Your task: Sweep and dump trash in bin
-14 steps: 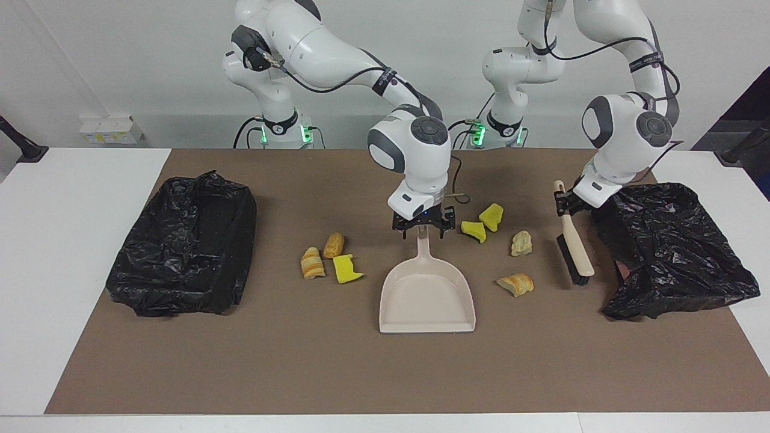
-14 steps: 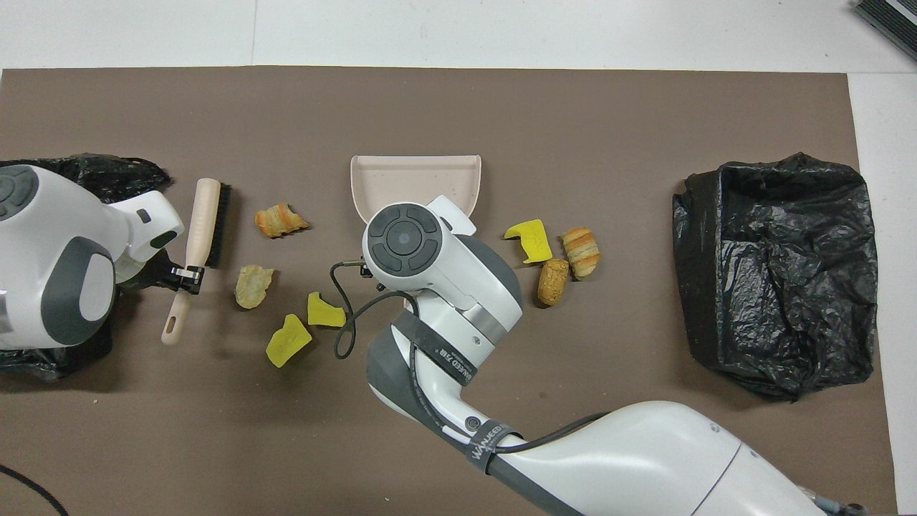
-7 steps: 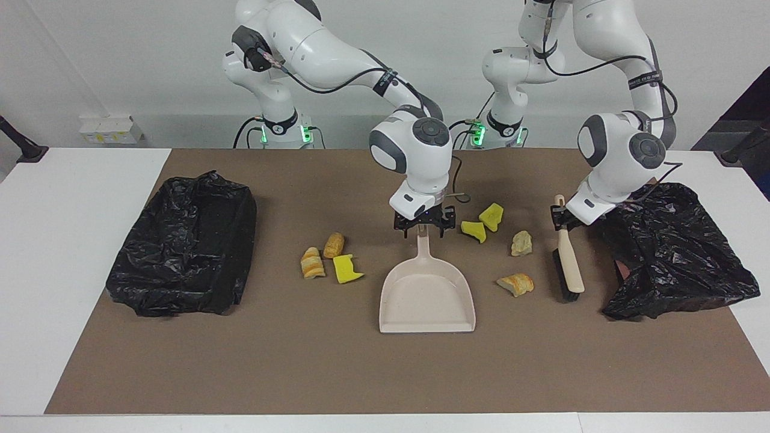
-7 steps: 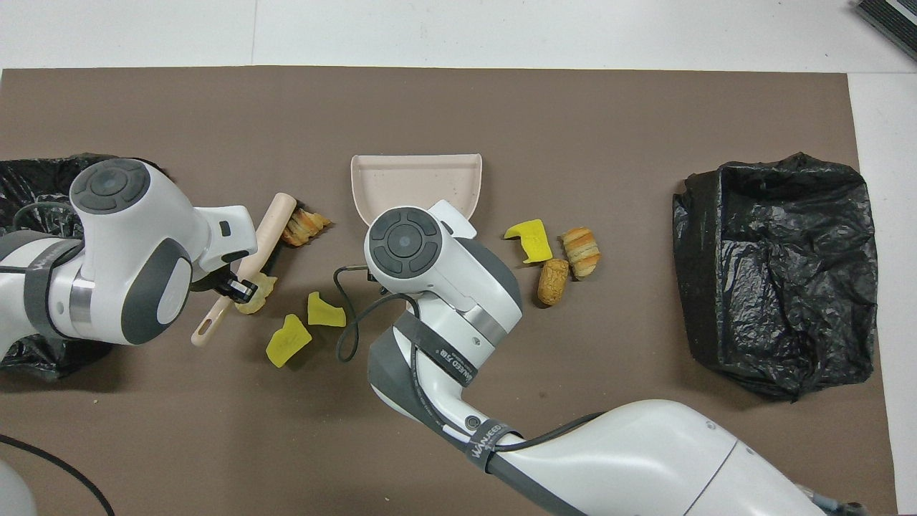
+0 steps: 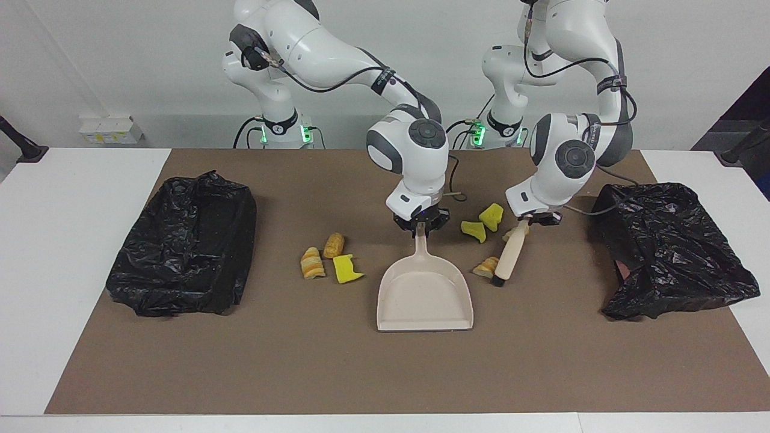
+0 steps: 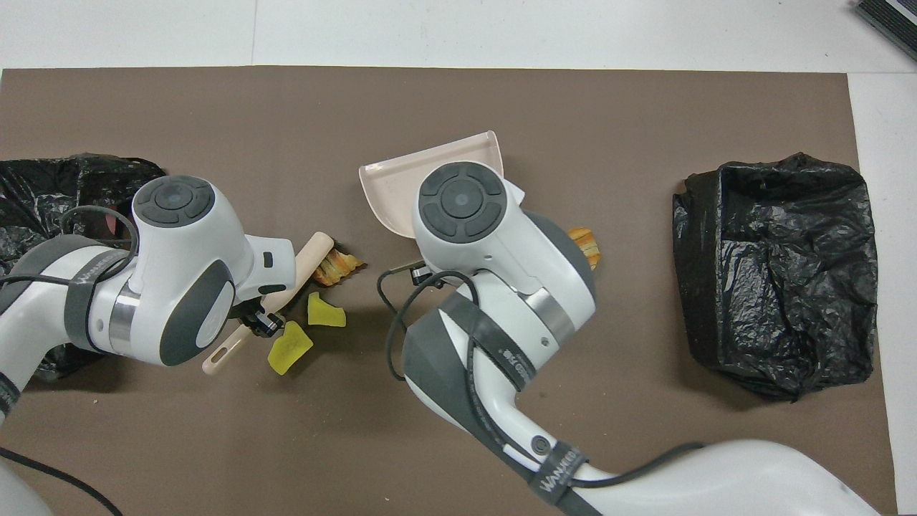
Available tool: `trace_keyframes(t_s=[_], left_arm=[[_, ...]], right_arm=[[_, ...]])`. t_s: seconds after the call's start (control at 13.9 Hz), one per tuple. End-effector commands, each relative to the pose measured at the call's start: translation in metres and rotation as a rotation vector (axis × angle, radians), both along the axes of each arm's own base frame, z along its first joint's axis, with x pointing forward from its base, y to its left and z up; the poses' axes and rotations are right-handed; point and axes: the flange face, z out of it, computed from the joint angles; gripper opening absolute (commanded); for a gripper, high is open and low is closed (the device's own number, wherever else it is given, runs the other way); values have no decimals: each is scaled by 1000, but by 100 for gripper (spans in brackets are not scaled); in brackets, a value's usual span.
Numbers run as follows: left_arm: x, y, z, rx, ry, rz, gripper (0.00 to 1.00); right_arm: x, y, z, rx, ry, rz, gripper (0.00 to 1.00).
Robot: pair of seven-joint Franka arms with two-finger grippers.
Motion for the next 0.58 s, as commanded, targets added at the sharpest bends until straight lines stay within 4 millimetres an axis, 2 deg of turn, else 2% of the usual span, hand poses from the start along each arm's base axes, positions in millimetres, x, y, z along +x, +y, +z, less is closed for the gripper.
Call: trace_keyframes(t_s=[0.0,0.14,0.29,0.43,0.5], left_arm=[[-1,11,14,15,-23,21,0],[4,17,43,11,-85,89,0],[-3,19,61,35,-133,234,0],[-13,42,57,81,-109,377,0],[-22,47,52,97,-109,432,0]], right_arm=[[-49,-24,15,-68,34,180,0],[-72,-37,-6,-93,83,416,0],[-62,-63,-21,24,119,709,0],[-61,-65,-37,57,124,939,0],[-64,-64,-48,61,143,987,0]])
